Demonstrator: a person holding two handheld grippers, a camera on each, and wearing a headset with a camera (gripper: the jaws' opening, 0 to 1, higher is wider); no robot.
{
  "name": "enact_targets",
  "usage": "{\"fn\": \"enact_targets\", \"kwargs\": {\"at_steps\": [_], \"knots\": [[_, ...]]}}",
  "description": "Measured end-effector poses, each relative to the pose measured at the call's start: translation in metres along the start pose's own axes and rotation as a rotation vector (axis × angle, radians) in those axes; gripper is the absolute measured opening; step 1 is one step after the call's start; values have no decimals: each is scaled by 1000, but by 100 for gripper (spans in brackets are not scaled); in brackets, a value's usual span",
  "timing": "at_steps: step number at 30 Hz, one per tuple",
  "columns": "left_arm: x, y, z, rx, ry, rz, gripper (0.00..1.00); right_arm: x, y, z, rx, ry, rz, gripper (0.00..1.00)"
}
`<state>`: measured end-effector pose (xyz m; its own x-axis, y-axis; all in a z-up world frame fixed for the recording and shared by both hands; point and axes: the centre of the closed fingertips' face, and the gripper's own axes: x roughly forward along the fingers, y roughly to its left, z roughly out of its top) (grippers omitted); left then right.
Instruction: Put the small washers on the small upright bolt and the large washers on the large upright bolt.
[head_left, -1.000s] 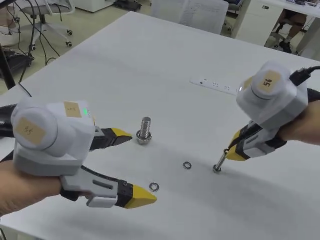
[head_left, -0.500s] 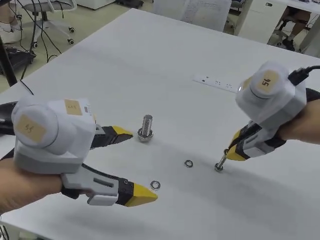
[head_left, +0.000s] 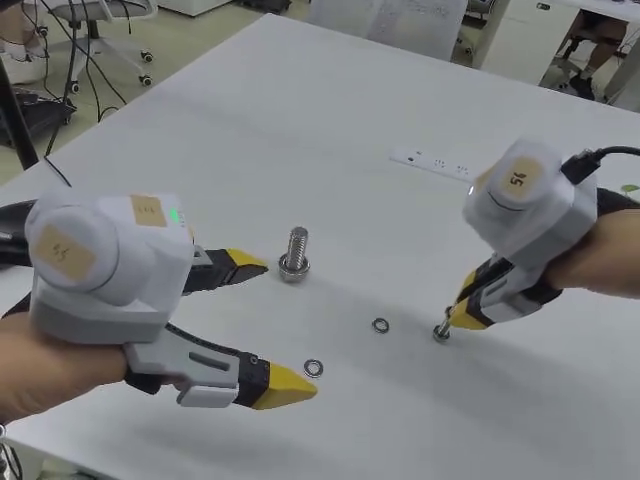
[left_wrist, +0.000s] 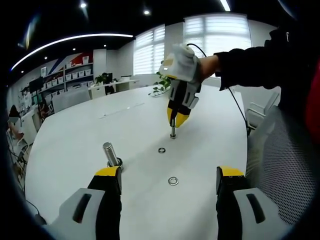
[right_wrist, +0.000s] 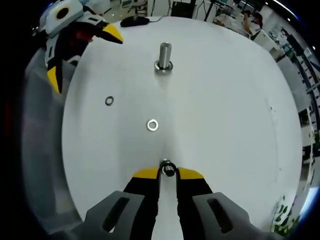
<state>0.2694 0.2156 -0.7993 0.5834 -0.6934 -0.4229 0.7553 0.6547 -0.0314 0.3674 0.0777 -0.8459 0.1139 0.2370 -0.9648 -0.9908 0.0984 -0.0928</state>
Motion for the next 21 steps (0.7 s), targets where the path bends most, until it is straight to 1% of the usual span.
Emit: {"fn": "enact_targets", "kwargs": {"at_steps": [9,17,21], "knots": [[-1,1,-1,-1,2,2,77,15,3,-3,5,13,14,13],[0,1,-2,-2,4,4,77,20,4,-6,9,17,22,13],[0,2,-2,-3,6,6,77,22,5,-7,-4,20,25,13]]}}
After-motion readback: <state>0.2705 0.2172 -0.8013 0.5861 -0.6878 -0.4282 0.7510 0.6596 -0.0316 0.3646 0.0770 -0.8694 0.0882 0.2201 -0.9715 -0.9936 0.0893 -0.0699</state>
